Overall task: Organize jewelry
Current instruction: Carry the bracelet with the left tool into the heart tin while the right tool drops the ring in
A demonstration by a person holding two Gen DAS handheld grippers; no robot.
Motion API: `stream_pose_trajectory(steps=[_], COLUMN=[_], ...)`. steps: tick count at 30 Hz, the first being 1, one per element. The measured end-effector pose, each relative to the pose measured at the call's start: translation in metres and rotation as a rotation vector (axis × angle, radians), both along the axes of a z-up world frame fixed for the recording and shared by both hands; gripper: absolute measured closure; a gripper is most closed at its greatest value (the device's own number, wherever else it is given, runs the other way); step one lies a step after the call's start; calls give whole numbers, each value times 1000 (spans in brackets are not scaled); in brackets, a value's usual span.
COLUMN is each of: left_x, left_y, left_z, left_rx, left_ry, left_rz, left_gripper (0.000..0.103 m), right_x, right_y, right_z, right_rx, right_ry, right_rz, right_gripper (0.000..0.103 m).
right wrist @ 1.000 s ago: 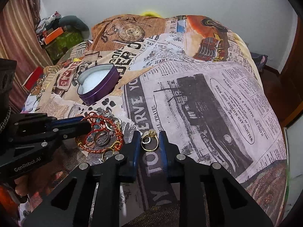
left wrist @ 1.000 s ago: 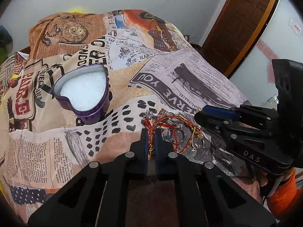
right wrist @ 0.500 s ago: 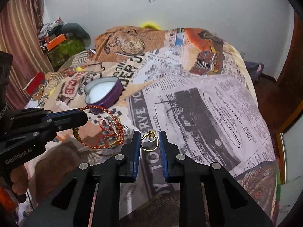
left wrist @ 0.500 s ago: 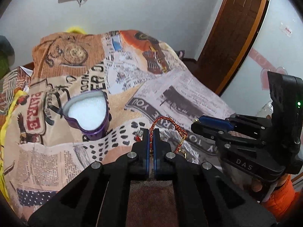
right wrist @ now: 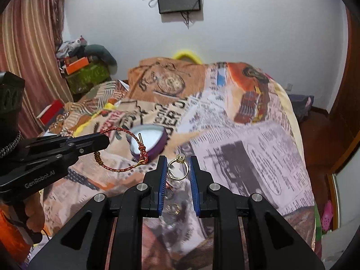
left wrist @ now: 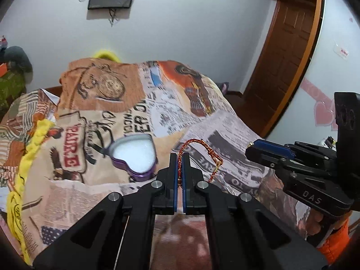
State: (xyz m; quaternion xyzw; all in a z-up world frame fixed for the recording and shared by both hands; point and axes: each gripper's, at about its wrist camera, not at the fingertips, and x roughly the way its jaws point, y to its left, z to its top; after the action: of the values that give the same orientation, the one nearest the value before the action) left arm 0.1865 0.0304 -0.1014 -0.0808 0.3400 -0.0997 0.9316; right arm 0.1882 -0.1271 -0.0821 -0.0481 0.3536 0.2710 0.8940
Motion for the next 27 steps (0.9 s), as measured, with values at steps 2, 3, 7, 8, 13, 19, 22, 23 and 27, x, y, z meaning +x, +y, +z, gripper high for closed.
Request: stream_pose_trajectory(steps=[2,3,7,8,13,19,22,23,27], left_x=[-1,-1,2,3,17,46,63,67,86], left_y=[8,11,30,34,56,73,78,79,79], left_z=[5,6,10,10,1,-22,-36,-41,-59], left_rx=[7,11,8,4,-16,-39,-45,-46,-44], left_ry=[-17,-25,-41,-40,-22,40,79,90,139], left_rz=[16,26,68,74,106,113,106,102,75], left_gripper=[102,102,102,102,102,102,102,102,102], right_x=[-2,0,4,4,18,36,45,52,68], right_y=[7,12,27,30,55,76,83,87,98], right_z=[5,7,12,13,14,10,6,2,-13], right_rx=[7,14,43,48,53,26,10,0,-30], right_ry=[-13,-17,-23,-23,-19,-5,14,29,89], right_rz=[7,11,28,32,63,79,85,88,102], right_gripper=[85,85,85,85,85,85,85,85,85])
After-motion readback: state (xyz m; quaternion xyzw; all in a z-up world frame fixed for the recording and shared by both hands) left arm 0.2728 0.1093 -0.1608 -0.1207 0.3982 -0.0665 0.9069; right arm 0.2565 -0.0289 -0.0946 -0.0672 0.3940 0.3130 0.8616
